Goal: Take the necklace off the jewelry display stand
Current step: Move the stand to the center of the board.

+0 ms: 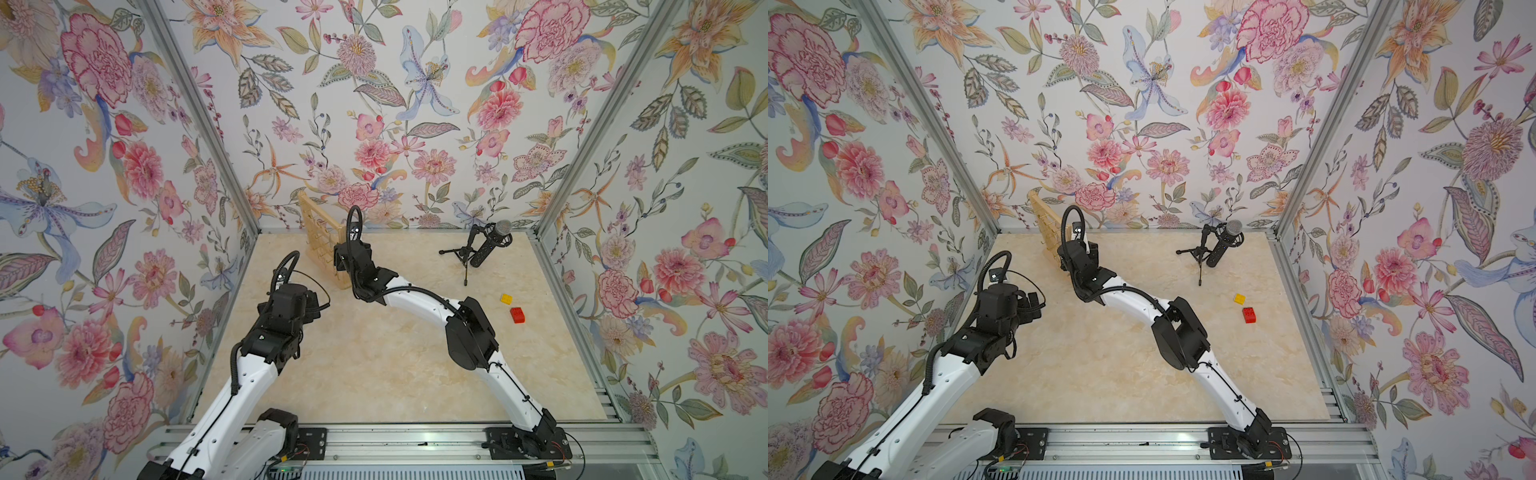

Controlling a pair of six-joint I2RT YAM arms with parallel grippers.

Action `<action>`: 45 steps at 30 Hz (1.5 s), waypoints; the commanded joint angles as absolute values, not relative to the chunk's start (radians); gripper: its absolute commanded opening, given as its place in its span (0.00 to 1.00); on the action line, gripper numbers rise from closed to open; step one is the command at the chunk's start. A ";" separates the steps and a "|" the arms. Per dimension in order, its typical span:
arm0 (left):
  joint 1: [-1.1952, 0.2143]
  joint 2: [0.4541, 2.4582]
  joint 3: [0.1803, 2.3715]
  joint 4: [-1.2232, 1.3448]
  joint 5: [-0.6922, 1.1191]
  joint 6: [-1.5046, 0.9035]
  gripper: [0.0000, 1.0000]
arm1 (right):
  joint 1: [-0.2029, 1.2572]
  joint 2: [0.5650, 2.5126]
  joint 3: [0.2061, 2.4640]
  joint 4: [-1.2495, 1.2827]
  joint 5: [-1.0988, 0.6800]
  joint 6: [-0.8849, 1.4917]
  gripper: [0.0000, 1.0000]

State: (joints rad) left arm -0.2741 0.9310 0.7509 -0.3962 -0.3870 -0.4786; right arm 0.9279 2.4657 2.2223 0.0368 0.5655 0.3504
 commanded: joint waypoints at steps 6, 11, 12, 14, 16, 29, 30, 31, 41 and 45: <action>-0.262 0.929 0.741 -0.390 -0.387 -0.478 0.99 | 0.907 2.503 2.277 0.029 0.583 0.319 0.68; -0.264 0.926 0.740 -0.388 -0.388 -0.476 0.99 | 0.900 2.500 2.281 0.045 0.562 0.262 0.67; -0.263 0.925 0.741 -0.387 -0.390 -0.476 0.99 | 0.898 2.499 2.278 0.048 0.555 0.250 0.67; -0.262 0.926 0.739 -0.387 -0.388 -0.476 0.99 | 0.896 2.492 2.267 0.056 0.536 0.229 0.67; -0.262 0.927 0.741 -0.388 -0.388 -0.474 0.99 | 0.891 2.481 2.239 0.083 0.504 0.203 0.67; -0.252 0.945 0.742 -0.386 -0.383 -0.470 0.99 | 0.858 2.401 2.082 0.212 0.436 0.133 0.58; -0.251 0.944 0.742 -0.386 -0.383 -0.469 0.99 | 0.854 2.399 2.080 0.211 0.439 0.136 0.58; -0.251 0.945 0.742 -0.386 -0.383 -0.470 0.99 | 0.853 2.399 2.079 0.212 0.439 0.136 0.58; -0.251 0.941 0.741 -0.386 -0.379 -0.470 0.99 | 0.838 2.389 2.072 0.202 0.447 0.143 0.49; -0.250 0.941 0.741 -0.386 -0.376 -0.471 0.99 | 0.828 2.358 2.019 0.227 0.451 0.150 0.47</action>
State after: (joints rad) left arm -0.2619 0.9424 0.7509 -0.3962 -0.3737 -0.4782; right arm 0.8440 2.4329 2.0510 0.1993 0.4335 0.1528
